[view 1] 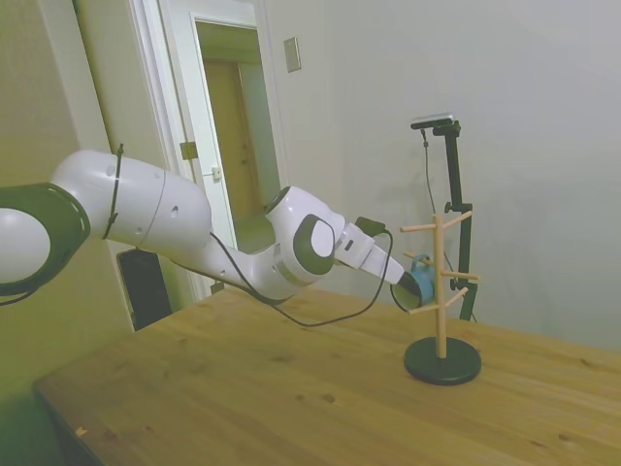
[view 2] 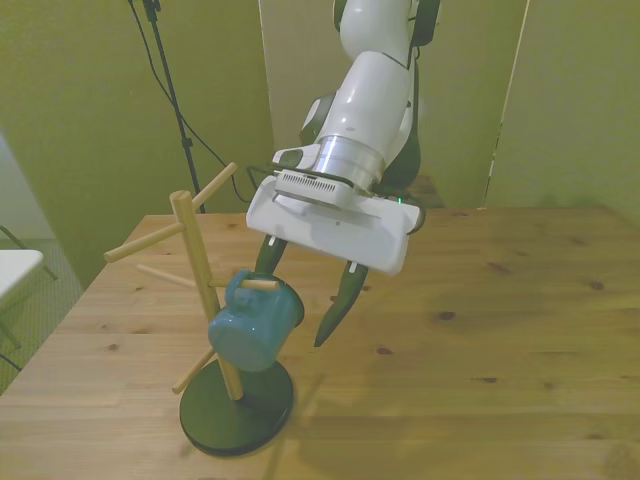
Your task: Unload the mug
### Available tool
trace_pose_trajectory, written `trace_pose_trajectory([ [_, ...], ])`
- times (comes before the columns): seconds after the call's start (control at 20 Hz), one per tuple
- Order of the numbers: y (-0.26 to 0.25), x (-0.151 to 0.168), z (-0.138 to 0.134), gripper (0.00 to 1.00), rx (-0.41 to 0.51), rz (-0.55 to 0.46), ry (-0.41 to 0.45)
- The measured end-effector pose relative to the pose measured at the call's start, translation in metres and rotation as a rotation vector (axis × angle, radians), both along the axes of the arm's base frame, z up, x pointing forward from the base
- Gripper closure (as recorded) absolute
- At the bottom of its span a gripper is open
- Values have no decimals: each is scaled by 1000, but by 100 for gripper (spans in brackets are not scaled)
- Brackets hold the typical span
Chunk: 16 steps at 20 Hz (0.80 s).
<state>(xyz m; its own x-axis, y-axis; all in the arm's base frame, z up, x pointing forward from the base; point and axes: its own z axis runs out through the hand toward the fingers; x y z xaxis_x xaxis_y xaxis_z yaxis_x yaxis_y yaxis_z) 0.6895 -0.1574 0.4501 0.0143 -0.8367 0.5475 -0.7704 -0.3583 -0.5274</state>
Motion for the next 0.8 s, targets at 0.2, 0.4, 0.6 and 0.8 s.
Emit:
trace_pose_trajectory([
  [0.2, -2, 6, -5, 100, -6, -1, 2],
  [0.4, -1, 6, -6, 100, -4, -1, 2],
  [0.6, 3, 7, -8, 100, -1, 5, 4],
  [0.8, 4, 8, -8, 100, 1, 7, 4],
])
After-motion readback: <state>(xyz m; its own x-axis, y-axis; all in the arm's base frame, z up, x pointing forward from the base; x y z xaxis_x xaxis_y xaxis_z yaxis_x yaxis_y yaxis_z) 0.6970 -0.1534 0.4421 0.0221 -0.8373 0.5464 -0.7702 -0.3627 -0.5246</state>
